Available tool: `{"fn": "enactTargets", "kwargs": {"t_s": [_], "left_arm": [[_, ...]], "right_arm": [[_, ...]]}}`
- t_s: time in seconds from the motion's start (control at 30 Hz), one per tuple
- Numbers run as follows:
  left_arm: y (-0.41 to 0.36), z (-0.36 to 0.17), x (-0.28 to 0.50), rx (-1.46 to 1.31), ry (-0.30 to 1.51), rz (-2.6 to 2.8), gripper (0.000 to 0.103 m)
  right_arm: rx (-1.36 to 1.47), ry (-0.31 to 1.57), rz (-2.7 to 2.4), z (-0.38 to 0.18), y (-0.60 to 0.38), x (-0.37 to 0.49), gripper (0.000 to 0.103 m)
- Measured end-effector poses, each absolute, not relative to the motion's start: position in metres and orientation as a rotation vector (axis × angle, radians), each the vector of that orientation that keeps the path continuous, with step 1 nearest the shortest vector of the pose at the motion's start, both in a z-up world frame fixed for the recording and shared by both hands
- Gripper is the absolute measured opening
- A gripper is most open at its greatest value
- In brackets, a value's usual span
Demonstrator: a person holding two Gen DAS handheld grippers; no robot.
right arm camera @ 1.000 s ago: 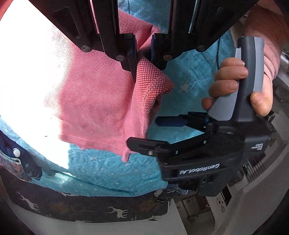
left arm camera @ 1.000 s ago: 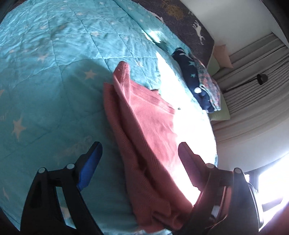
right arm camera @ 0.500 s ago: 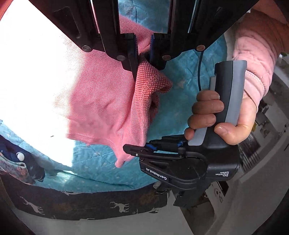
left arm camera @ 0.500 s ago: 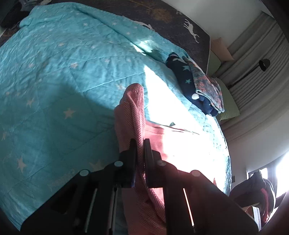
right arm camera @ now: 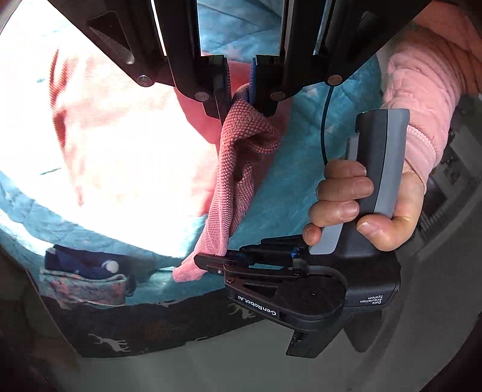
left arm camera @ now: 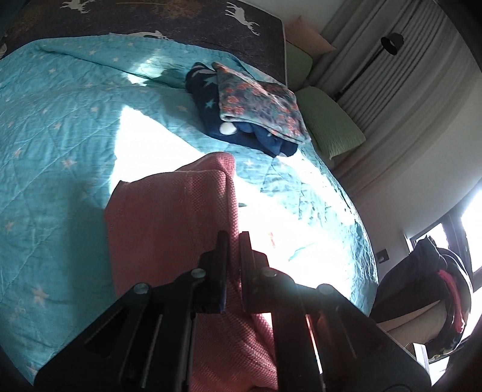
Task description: Fold small clothes
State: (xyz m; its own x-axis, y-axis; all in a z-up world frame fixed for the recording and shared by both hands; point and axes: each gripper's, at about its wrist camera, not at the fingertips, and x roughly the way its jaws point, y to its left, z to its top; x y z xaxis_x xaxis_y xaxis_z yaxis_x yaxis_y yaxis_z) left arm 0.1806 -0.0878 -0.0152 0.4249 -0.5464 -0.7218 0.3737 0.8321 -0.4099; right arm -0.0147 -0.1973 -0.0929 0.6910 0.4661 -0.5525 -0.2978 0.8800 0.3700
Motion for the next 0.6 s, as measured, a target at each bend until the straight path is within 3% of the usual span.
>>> {"fn": "enactTargets", "kwargs": {"t_s": [0.3,0.6], "left_arm": [[-0.170,-0.045,0.182,-0.119,1.075,-0.633,0.008],[-0.202,-0.062,0.176,-0.066,1.125,-0.652,0.006]], "right_arm": [[0.357,0.699,0.332,-0.103,-0.263,-0.030,0.008],[0.441,0.777,0.322,-0.127,-0.290,-0.040,0.008]]}}
